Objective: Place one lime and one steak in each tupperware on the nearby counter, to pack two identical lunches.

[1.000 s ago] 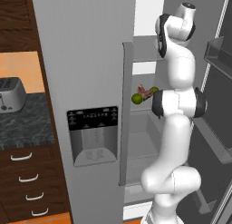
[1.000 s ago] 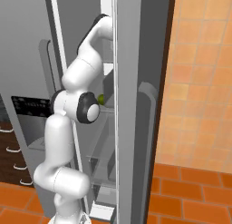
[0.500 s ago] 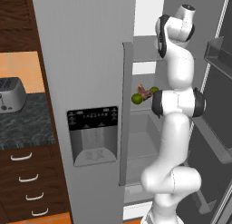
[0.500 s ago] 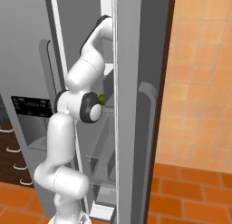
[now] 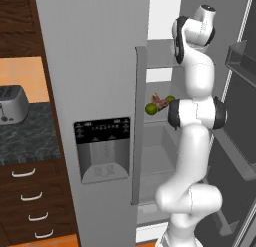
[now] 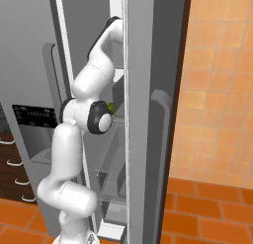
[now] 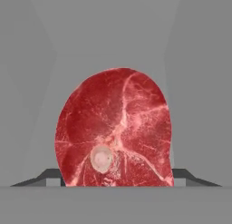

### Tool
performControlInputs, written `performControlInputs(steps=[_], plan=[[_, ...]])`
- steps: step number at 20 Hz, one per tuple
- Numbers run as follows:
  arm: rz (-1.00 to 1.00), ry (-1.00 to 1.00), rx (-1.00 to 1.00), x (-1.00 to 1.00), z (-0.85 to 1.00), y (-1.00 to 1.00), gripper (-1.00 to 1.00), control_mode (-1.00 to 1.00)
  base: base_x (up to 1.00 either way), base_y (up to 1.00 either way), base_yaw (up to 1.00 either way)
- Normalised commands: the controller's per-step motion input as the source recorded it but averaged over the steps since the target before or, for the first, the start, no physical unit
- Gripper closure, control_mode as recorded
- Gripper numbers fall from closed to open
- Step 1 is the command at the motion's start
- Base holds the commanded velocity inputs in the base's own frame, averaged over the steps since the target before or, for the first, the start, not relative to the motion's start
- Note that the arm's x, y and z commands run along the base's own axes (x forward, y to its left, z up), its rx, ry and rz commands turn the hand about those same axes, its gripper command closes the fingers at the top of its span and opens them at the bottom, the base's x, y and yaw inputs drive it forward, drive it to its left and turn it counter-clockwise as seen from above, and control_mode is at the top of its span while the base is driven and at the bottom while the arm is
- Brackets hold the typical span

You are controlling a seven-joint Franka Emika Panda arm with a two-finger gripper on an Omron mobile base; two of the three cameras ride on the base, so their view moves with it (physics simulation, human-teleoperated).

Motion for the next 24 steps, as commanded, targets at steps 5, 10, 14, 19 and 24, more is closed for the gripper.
performControlInputs(steps=[5,10,14,19,24], plan=[[0.00,-0.04,0.00,-0.74,0.04,0.24,1.00,-1.00,0.00,0.00,0.00],[0.00,-0.12,-0.01,-1.00,0.01,0.57,1.00,-1.00,0.00,0.00,0.00],[0.00,-0.13,-0.05,-1.00,-0.19,0.44,1.00,-1.00,0.00,0.00,0.00],[0.00,-0.19,-0.05,-1.00,-0.14,0.25,1.00,-1.00,0.00,0.00,0.00],[0.00,-0.14,-0.09,-1.00,0.00,0.42,1.00,-1.00,0.00,0.00,0.00]])
